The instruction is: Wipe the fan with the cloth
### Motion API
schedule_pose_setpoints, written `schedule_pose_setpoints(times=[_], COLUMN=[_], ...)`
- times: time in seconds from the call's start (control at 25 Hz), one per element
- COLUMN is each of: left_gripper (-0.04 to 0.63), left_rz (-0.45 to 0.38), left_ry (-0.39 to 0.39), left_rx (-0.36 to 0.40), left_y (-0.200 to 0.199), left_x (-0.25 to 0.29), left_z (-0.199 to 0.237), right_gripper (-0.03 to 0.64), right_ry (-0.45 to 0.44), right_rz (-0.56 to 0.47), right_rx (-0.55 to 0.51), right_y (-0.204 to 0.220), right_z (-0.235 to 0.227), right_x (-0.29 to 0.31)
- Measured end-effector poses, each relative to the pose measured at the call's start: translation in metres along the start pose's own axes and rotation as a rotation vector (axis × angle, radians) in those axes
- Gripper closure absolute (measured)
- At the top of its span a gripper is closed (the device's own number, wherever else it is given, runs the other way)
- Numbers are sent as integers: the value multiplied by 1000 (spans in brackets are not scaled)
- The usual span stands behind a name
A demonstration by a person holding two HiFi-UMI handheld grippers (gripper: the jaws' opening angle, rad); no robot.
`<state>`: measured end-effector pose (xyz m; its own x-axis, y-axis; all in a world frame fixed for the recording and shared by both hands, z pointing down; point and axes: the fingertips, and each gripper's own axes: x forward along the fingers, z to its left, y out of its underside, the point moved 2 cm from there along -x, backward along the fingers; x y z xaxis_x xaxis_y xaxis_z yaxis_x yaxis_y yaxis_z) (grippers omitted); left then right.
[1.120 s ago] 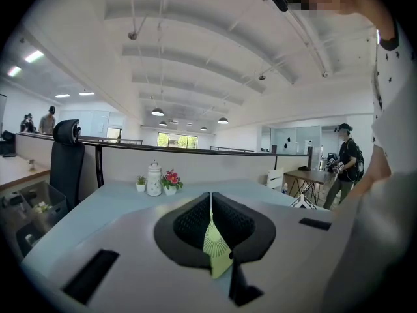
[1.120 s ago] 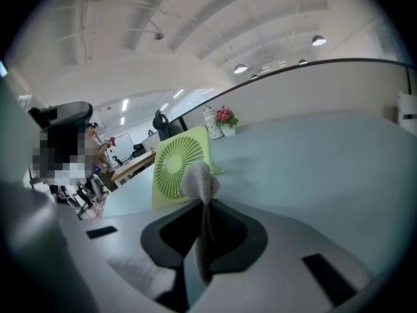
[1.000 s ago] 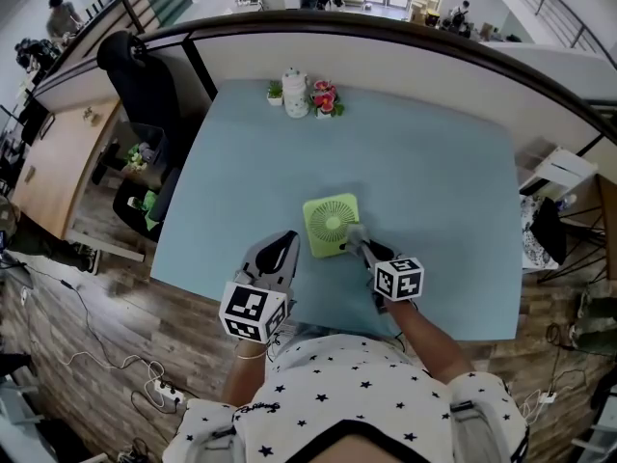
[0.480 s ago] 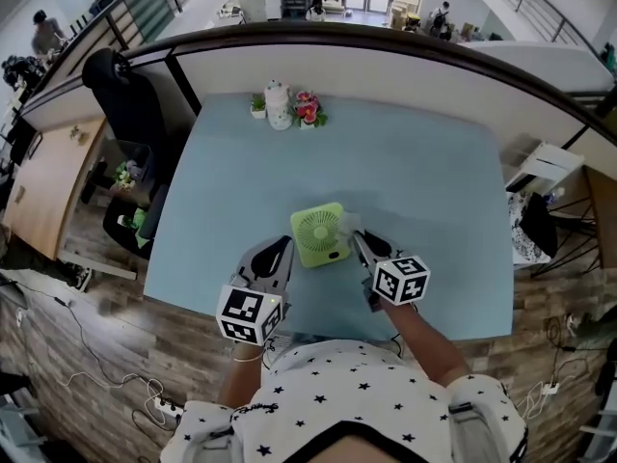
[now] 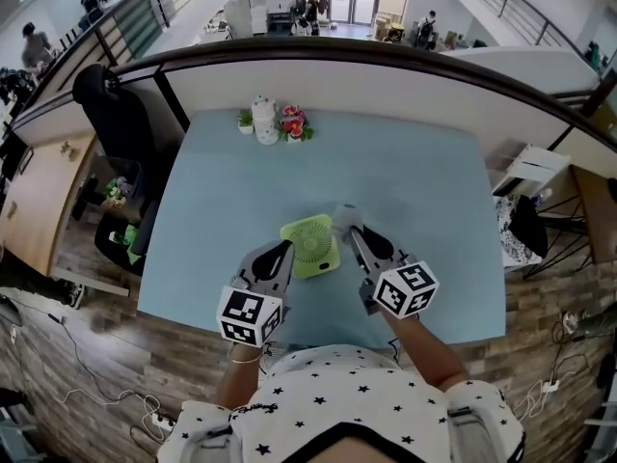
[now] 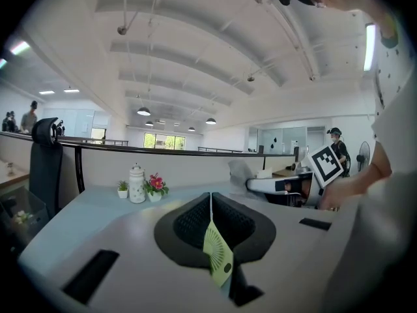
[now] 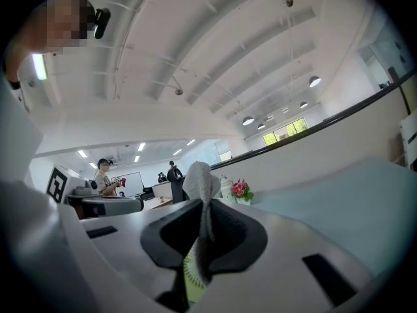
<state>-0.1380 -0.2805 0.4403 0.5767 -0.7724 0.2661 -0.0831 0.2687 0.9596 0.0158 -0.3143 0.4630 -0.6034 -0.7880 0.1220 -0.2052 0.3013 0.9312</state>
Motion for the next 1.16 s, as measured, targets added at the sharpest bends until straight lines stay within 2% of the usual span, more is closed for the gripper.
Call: schedule_pose_setpoints(times=[0.24, 1.16], left_gripper=[563, 563], left_rz=[-1, 4], left_ry=[9, 14], left_rx=[0, -3], left_y=[0, 3], left_x=[4, 6], left_z=[-1, 0], right_gripper=[588, 588], right_ry=[-13, -8], right_rz=[-13, -8], right_rx=[-32, -11], right_y=[-6, -2], right_z=[5, 4], right_x=[-3, -3])
